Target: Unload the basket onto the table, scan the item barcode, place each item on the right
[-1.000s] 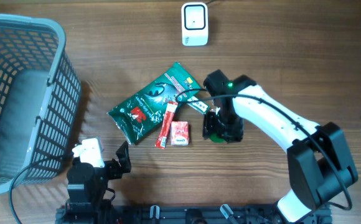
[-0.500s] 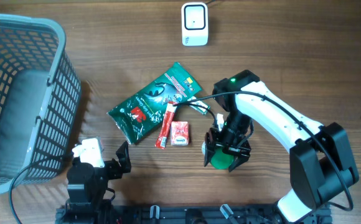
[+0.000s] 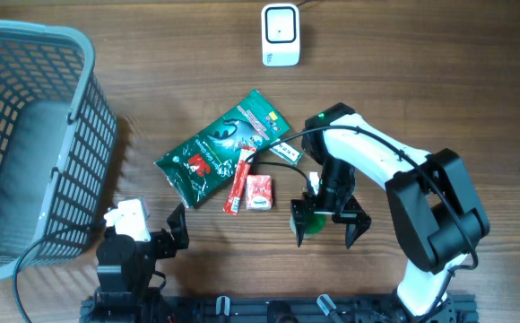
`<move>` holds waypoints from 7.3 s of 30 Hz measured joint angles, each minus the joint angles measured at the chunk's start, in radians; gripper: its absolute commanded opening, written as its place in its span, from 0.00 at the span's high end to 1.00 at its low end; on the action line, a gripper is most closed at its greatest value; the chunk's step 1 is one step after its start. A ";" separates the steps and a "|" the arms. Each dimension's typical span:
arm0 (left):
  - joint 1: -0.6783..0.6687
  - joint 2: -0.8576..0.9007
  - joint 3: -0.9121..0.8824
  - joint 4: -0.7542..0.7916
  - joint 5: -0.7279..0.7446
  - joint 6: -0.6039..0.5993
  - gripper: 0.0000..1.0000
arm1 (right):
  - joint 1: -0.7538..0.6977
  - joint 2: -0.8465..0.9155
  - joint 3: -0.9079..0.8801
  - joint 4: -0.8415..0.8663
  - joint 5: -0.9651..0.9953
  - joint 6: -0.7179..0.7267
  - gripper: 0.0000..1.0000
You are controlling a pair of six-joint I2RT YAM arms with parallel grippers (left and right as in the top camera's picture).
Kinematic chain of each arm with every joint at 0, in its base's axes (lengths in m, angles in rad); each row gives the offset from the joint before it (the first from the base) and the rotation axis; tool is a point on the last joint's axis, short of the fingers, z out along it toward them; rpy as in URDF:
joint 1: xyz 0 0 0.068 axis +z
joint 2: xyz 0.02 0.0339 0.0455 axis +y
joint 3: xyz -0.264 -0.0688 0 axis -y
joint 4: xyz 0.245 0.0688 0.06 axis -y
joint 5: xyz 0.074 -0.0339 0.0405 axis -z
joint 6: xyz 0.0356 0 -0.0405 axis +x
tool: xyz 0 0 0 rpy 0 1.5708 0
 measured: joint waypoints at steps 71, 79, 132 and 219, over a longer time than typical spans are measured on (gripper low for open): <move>0.000 0.000 0.000 0.000 0.000 0.000 0.00 | -0.013 -0.248 -0.102 0.677 0.568 0.744 0.01; 0.000 0.000 0.000 0.000 0.000 0.000 0.00 | -0.013 -0.334 0.085 0.541 0.557 0.330 0.00; 0.000 0.000 0.000 0.000 0.000 0.000 0.00 | -0.020 0.049 0.179 0.520 0.541 0.008 0.00; 0.000 0.000 0.000 0.001 0.000 0.000 0.00 | -0.160 0.264 0.417 1.765 0.581 0.029 0.56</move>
